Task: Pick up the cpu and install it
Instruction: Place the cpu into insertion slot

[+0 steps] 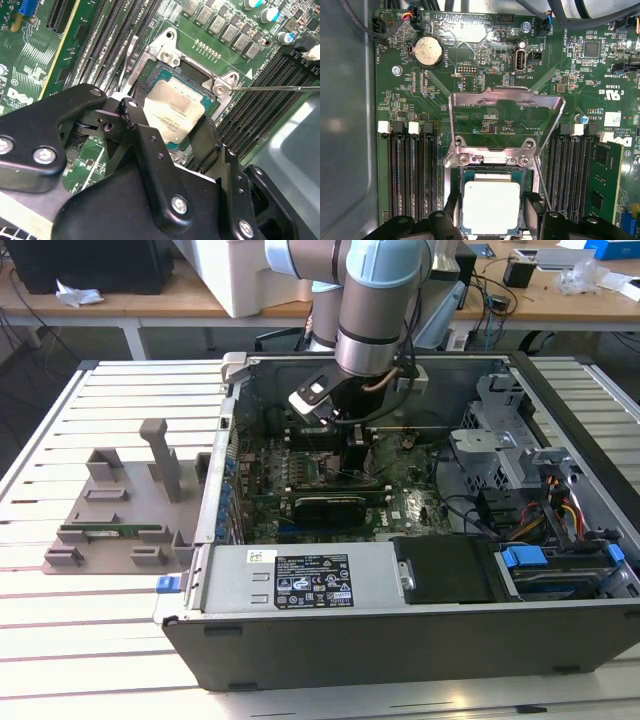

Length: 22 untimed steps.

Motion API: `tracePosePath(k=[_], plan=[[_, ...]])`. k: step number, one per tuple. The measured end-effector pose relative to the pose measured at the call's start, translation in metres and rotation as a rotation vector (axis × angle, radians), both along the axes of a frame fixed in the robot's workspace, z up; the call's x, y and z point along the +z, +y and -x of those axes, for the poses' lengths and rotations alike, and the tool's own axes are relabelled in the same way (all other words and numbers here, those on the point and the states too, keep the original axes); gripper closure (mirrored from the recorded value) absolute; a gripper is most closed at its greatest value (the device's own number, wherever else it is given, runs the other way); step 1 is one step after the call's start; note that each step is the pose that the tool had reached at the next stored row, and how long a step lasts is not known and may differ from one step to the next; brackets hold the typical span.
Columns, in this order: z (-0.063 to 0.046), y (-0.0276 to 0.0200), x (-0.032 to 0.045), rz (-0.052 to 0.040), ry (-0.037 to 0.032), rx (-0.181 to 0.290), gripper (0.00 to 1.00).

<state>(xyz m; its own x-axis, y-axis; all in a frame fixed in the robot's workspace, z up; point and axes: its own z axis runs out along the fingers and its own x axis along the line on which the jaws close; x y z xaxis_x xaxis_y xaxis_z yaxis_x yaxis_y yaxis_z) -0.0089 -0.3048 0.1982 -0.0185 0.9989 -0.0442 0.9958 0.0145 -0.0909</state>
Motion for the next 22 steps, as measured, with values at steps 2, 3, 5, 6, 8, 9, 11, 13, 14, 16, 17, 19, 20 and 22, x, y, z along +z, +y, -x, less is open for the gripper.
tracePosePath(k=[2, 3, 5, 6, 8, 9, 11, 13, 14, 16, 17, 19, 20, 22], plan=[[0.000, -0.0001, 0.0000, 0.0001, 0.0000, 0.000, 0.38], [0.000, -0.0004, 0.0001, 0.0004, 0.0001, 0.000, 0.38], [0.000, -0.0014, 0.0001, 0.0004, 0.0000, 0.000, 0.38], [0.000, -0.0015, 0.0001, 0.0004, 0.0000, 0.000, 0.38], [0.000, -0.0020, 0.0001, 0.0005, 0.0000, 0.000, 0.38], [0.000, -0.0020, 0.0001, 0.0006, 0.0001, 0.000, 0.38], [0.000, -0.0021, 0.0019, 0.0006, 0.0001, 0.000, 0.38], [0.000, -0.0021, 0.0090, -0.0024, 0.0001, 0.000, 0.38], [0.000, -0.0020, 0.0122, -0.0061, 0.0001, 0.000, 0.38], [0.000, -0.0019, 0.0246, -0.0125, 0.0000, 0.000, 0.46], [0.000, -0.0019, 0.0271, -0.0130, 0.0001, 0.000, 0.46], [0.000, -0.0019, 0.0350, -0.0145, 0.0001, 0.000, 0.58], [0.000, -0.0019, 0.0414, -0.0158, 0.0000, 0.000, 0.70], [0.000, -0.0019, 0.0499, -0.0173, 0.0000, 0.000, 0.76]])
